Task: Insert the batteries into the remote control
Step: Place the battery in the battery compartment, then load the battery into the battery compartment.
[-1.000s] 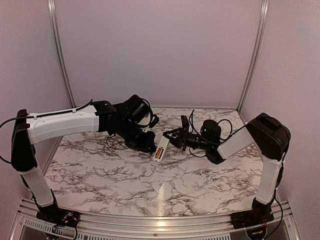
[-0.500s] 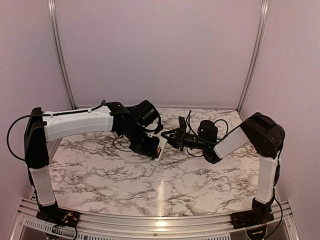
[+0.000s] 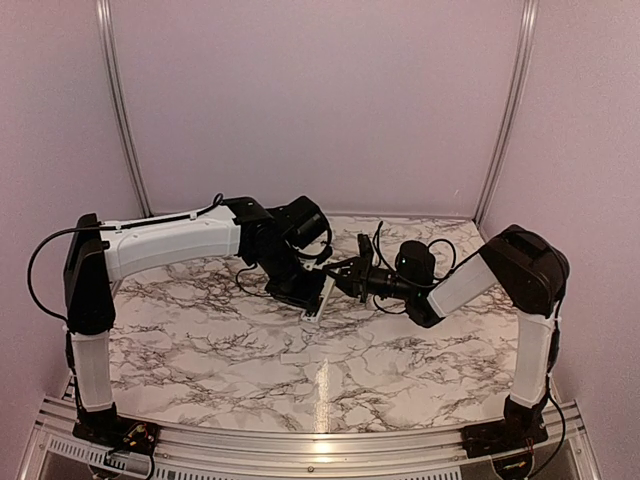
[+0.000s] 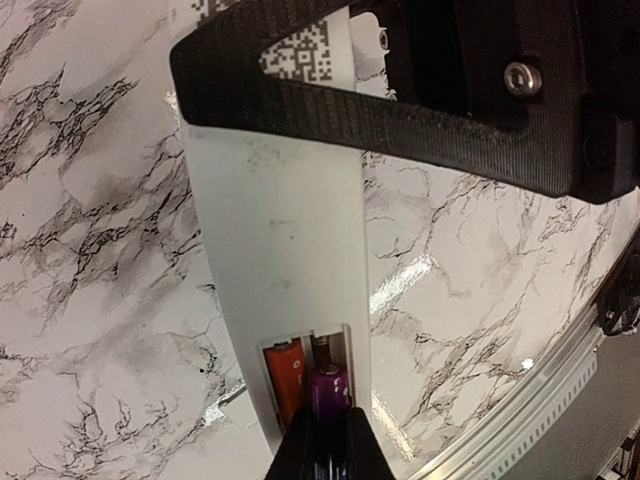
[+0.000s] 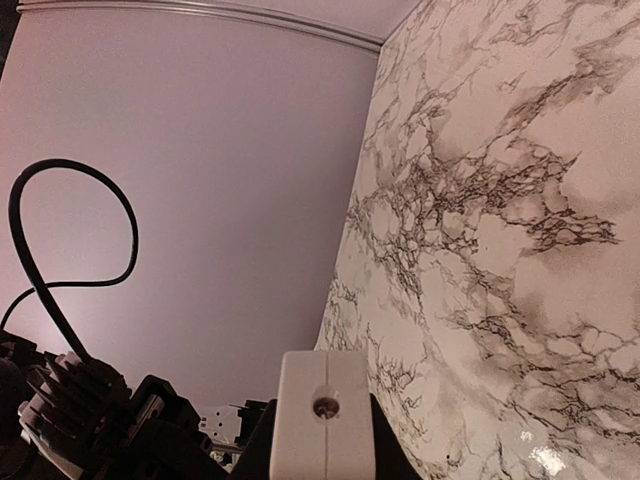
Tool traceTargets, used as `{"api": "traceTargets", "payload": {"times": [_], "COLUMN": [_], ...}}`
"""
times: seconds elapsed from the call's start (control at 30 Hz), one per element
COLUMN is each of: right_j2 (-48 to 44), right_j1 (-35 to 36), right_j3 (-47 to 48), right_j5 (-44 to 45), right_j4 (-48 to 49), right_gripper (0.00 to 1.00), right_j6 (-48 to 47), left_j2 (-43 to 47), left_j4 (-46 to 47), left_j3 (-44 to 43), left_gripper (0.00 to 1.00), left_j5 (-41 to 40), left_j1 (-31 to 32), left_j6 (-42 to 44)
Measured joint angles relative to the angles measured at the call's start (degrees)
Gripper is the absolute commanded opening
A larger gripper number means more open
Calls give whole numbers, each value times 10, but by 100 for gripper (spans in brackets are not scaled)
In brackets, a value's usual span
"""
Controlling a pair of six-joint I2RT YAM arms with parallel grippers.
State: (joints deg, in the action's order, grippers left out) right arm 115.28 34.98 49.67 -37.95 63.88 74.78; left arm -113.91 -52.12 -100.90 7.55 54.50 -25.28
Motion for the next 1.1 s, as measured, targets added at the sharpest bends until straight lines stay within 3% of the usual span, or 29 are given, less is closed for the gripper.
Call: {"api": "traceTargets", "payload": {"times": [0.23,0.47,0.93,1.1], "right_j2": [5,11,11,11], "right_j1": [0,0,0,1], "right_j3": [0,0,0,0], "right_j5": [4,9,9,-3], "right_j4": [1,4,26,34], "right_gripper": [0,0,0,0], "right_j6": [2,7,23,32], "left_j2": [-14,-20,-11,47], "left_j4": [-13,-20,-20,20], "left_j3": [-15,-23,-37,-17], "left_gripper": [11,28,44,48], "left_j5": [0,5,1,-21], "left_j1": [0,0,-5,-13], "left_j6": [-2,-2,10,50]}}
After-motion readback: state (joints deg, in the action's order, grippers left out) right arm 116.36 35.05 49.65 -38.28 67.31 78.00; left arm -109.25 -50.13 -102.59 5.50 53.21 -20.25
